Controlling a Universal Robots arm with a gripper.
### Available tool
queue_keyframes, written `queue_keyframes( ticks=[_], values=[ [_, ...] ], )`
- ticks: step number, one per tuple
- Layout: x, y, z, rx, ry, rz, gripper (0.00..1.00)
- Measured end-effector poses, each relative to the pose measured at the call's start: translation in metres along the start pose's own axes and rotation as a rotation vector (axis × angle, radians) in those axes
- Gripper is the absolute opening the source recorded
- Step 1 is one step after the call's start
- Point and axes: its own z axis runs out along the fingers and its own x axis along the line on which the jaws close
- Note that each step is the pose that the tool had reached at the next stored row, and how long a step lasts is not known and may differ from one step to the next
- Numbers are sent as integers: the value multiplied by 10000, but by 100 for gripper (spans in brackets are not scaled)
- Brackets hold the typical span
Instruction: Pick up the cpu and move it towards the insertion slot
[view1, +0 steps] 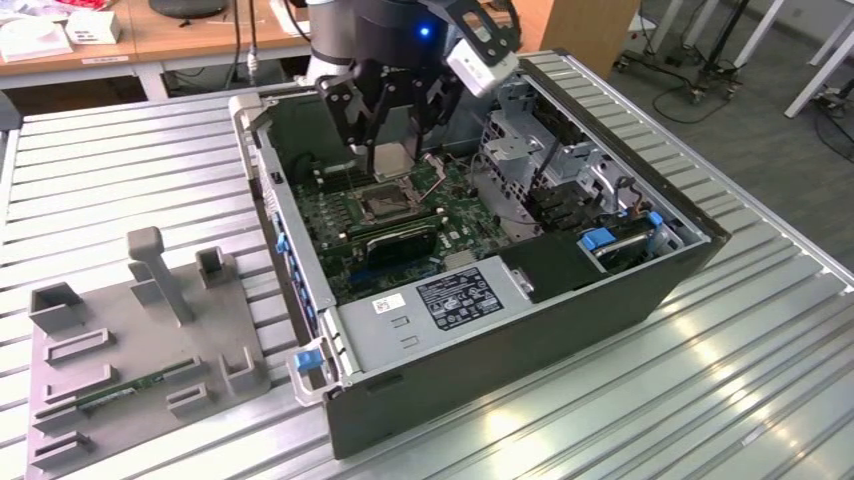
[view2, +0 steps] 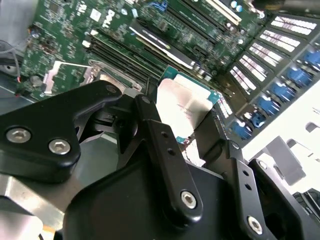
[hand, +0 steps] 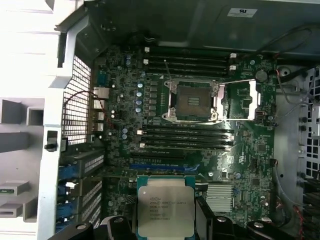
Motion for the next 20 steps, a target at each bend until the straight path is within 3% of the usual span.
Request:
queue_keyframes(
  ticks=[5, 8, 20],
  values=[
    [-137, -5, 0, 1, 0, 0, 55],
    [-180, -7, 0, 0, 0, 0, 55],
    [-186, 6, 2, -4, 0, 0, 55]
  ],
)
